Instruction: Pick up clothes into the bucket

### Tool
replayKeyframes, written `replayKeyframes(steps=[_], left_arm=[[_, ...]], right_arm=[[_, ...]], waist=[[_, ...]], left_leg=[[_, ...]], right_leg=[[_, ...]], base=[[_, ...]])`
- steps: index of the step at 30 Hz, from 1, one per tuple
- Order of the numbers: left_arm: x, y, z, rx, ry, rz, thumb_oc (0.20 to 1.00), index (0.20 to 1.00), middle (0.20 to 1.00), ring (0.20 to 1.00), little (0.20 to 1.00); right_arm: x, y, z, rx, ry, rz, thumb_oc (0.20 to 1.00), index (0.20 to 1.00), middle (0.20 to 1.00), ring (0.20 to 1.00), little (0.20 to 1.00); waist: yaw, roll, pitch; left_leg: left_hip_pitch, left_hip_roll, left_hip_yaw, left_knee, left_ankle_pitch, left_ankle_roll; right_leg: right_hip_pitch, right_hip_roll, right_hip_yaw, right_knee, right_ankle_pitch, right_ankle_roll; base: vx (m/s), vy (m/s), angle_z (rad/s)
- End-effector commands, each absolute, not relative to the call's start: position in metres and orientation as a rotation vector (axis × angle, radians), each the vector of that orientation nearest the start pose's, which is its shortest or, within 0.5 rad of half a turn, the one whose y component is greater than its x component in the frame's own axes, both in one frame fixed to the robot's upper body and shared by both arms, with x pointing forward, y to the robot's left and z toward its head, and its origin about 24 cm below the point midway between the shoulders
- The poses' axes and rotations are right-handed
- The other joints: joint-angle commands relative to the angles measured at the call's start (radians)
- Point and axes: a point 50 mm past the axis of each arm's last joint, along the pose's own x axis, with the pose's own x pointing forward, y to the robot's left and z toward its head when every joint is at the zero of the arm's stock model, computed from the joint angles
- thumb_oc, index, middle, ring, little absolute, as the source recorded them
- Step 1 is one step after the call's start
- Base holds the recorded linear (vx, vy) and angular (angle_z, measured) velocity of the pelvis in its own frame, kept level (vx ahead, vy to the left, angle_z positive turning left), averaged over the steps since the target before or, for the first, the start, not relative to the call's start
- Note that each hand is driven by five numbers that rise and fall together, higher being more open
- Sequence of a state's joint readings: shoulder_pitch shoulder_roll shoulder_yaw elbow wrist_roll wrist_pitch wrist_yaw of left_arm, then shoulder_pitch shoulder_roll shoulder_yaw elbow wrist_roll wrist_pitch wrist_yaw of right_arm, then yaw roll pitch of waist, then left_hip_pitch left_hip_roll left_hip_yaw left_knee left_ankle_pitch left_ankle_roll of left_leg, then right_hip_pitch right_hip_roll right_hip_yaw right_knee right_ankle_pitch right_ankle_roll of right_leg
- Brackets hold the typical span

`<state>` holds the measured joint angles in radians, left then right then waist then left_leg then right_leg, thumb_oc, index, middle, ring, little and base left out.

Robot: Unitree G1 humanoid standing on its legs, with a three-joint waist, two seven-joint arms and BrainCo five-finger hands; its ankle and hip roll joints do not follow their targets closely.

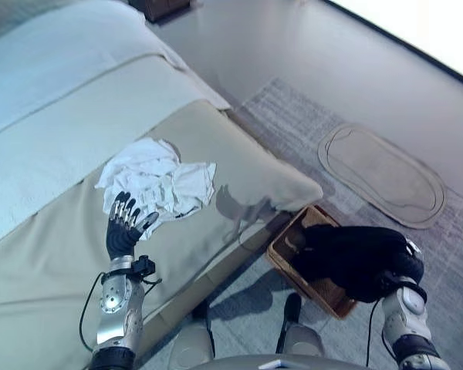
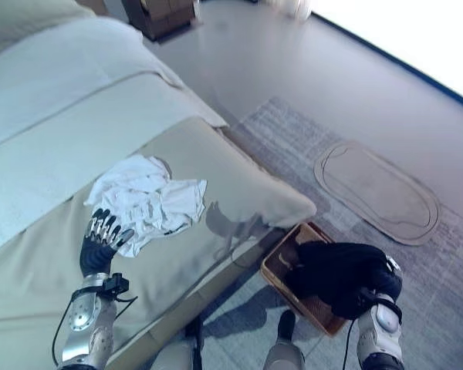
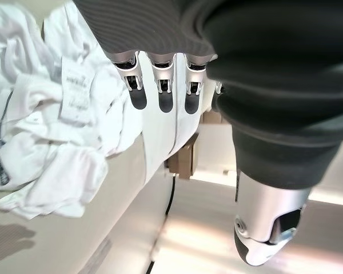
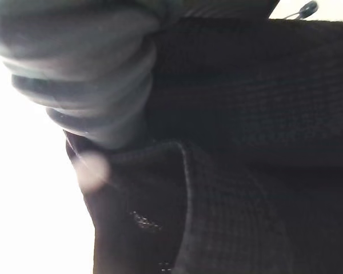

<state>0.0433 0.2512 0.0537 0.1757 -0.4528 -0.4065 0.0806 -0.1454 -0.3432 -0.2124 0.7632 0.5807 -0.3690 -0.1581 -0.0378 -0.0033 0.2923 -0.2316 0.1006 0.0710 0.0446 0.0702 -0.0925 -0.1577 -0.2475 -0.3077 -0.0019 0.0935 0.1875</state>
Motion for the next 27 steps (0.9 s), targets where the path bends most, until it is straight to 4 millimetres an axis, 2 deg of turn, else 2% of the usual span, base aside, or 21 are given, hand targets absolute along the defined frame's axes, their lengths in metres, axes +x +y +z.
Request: replayKeyframes(steps=[1, 2, 7, 10, 14, 19, 24, 25, 27], left_arm=[[0.238, 0.240, 0.083, -0.172, -0.435, 0.226, 1.000, 1.000, 1.000, 1.000, 1.000], [0.239, 0.236, 0.088, -0.181, -0.461, 0.214, 1.000, 1.000, 1.000, 1.000, 1.000], [0.244, 0.229, 0.100, -0.183, -0.514, 0.193, 1.000, 1.000, 1.000, 1.000, 1.000], [0.246, 0.226, 0.104, -0.188, -0.534, 0.191, 1.000, 1.000, 1.000, 1.000, 1.000], [0.249, 0.221, 0.121, -0.201, -0.611, 0.189, 1.000, 1.000, 1.000, 1.000, 1.000], [0.247, 0.215, 0.138, -0.231, -0.692, 0.174, 1.000, 1.000, 1.000, 1.000, 1.000], [0.244, 0.213, 0.146, -0.251, -0.732, 0.172, 1.000, 1.000, 1.000, 1.000, 1.000], [0.244, 0.212, 0.148, -0.252, -0.739, 0.162, 1.000, 1.000, 1.000, 1.000, 1.000], [0.242, 0.213, 0.151, -0.255, -0.754, 0.164, 1.000, 1.000, 1.000, 1.000, 1.000]], right_arm=[[0.264, -0.315, 0.023, 0.174, -0.076, -0.619, 0.200, 0.200, 0.200, 0.200, 0.200], [0.274, -0.311, 0.033, 0.155, -0.106, -0.599, 0.200, 0.200, 0.200, 0.200, 0.200], [0.290, -0.302, 0.053, 0.132, -0.173, -0.565, 0.200, 0.200, 0.200, 0.200, 0.200], [0.297, -0.298, 0.059, 0.128, -0.189, -0.563, 0.200, 0.200, 0.200, 0.200, 0.200], [0.309, -0.297, 0.068, 0.113, -0.191, -0.586, 0.200, 0.200, 0.200, 0.200, 0.200], [0.314, -0.308, 0.070, 0.114, -0.166, -0.648, 0.200, 0.200, 0.200, 0.200, 0.200], [0.315, -0.324, 0.072, 0.094, -0.129, -0.708, 0.200, 0.200, 0.200, 0.200, 0.200], [0.312, -0.333, 0.069, 0.091, -0.099, -0.744, 0.200, 0.200, 0.200, 0.200, 0.200], [0.308, -0.344, 0.069, 0.079, -0.077, -0.788, 0.200, 0.200, 0.200, 0.200, 0.200]], waist=[[0.004, -0.037, 0.014], [0.006, -0.034, 0.033], [0.009, -0.025, 0.062], [0.010, -0.020, 0.069], [0.013, -0.002, 0.088], [0.014, 0.015, 0.096], [0.021, 0.028, 0.095], [0.024, 0.036, 0.096], [0.026, 0.039, 0.095]], left_leg=[[-0.061, -0.034, -0.004, 0.130, -0.106, 0.046], [-0.108, -0.034, -0.006, 0.159, -0.107, 0.049], [-0.221, -0.035, -0.013, 0.224, -0.113, 0.051], [-0.281, -0.032, -0.018, 0.264, -0.124, 0.047], [-0.417, -0.027, -0.028, 0.347, -0.138, 0.045], [-0.546, -0.024, -0.036, 0.441, -0.161, 0.045], [-0.646, -0.027, -0.043, 0.528, -0.185, 0.051], [-0.670, -0.025, -0.050, 0.569, -0.226, 0.045], [-0.710, -0.027, -0.053, 0.606, -0.236, 0.046]], right_leg=[[-0.121, -0.047, 0.065, 0.136, 0.003, -0.001], [-0.169, -0.049, 0.072, 0.167, 0.000, -0.006], [-0.279, -0.061, 0.083, 0.235, -0.011, -0.013], [-0.333, -0.063, 0.087, 0.273, -0.025, -0.015], [-0.470, -0.066, 0.099, 0.364, -0.044, -0.020], [-0.602, -0.071, 0.118, 0.466, -0.073, -0.027], [-0.708, -0.076, 0.137, 0.558, -0.099, -0.034], [-0.741, -0.074, 0.152, 0.613, -0.143, -0.028], [-0.782, -0.075, 0.161, 0.650, -0.154, -0.033]], base=[[-0.21, 0.014, 0.02], [-0.13, 0.009, 0.01], [-0.09, -0.006, 0.04], [-0.09, -0.022, 0.07], [-0.09, -0.005, 0.06], [-0.06, -0.001, 0.02], [-0.01, 0.002, 0.03], [0.06, 0.006, -0.04], [0.02, -0.003, -0.01]])
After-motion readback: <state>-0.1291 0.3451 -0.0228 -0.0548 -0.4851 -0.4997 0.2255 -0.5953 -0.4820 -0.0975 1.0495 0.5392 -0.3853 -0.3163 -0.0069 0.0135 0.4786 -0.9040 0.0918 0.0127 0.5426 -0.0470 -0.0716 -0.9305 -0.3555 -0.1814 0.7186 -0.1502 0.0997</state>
